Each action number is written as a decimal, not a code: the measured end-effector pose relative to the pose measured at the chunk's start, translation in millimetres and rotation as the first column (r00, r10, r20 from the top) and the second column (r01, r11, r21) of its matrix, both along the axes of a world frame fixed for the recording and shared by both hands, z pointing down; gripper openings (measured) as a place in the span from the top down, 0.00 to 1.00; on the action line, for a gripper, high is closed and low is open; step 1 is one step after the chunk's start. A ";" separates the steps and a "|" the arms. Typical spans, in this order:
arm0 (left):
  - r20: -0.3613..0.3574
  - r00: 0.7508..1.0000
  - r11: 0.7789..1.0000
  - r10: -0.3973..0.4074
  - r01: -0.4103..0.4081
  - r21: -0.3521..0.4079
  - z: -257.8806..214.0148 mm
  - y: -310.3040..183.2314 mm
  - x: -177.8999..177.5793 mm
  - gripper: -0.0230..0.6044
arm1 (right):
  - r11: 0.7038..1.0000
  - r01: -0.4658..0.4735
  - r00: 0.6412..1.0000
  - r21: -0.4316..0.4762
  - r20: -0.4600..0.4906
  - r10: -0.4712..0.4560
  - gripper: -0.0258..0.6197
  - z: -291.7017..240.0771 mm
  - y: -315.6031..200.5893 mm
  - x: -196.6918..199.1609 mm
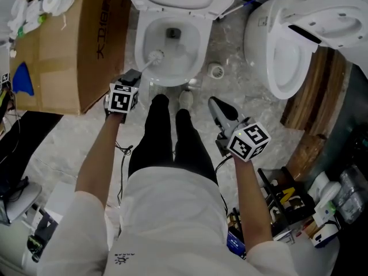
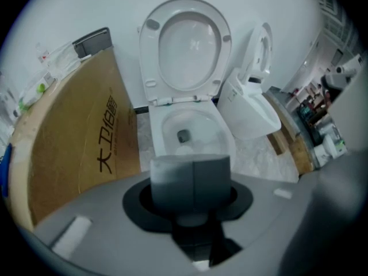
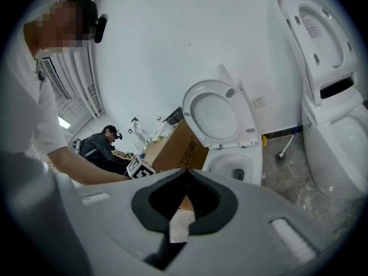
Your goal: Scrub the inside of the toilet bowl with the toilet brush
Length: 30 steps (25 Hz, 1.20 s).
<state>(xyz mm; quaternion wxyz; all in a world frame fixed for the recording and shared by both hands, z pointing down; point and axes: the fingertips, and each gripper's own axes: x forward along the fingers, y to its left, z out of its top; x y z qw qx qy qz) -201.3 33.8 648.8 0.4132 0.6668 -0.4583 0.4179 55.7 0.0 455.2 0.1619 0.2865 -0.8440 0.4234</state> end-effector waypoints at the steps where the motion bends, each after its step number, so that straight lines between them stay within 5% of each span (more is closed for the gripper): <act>1: 0.005 1.000 1.000 -0.003 0.003 -0.003 1.6 -1.4 -2.1 0.72 | 1.000 -0.005 1.000 -0.001 -0.001 0.005 0.96 1.2 -1.3 0.7; 11: 0.030 0.999 0.997 -0.035 0.037 -0.064 1.3 -12.4 -30.4 0.72 | 0.999 -0.036 0.999 -0.012 0.005 0.036 0.96 4.7 -13.0 -6.1; 30: 0.105 0.994 0.999 0.019 -0.015 -0.042 0.8 -56.5 -68.6 0.72 | 0.993 -0.116 0.993 -0.017 -0.017 0.116 0.96 7.1 -20.9 -5.6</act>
